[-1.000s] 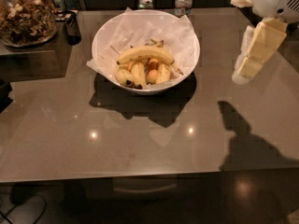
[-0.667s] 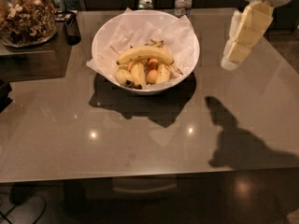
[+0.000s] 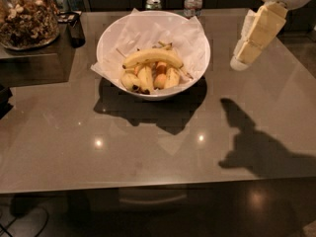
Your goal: Pick banana from white bowl
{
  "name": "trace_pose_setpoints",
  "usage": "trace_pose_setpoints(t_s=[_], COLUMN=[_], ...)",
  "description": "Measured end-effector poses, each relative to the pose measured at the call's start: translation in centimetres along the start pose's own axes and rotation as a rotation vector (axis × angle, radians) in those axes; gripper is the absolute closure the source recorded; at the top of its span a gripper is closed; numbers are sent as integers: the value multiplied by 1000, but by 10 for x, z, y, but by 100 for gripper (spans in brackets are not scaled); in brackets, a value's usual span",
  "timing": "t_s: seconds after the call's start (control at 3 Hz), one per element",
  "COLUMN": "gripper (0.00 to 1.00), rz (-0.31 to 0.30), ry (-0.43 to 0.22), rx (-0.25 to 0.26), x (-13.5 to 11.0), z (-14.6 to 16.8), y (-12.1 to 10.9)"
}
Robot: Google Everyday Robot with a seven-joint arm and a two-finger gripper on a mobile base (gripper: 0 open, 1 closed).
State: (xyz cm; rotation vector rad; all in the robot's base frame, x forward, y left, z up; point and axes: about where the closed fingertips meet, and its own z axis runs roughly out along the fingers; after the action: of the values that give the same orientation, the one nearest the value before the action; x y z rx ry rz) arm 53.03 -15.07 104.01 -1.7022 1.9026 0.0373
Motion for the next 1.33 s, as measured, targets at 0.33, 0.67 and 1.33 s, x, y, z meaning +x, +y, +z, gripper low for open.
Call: trace_pose_setpoints(t_s=[0.33, 0.67, 1.33], gripper=[0, 0, 0], rz=[-12, -39, -47], ry=[-96, -178, -230], rx=[-60, -148, -240], x=[-11, -32, -48], z=[34, 74, 120], y=[-23, -43, -52])
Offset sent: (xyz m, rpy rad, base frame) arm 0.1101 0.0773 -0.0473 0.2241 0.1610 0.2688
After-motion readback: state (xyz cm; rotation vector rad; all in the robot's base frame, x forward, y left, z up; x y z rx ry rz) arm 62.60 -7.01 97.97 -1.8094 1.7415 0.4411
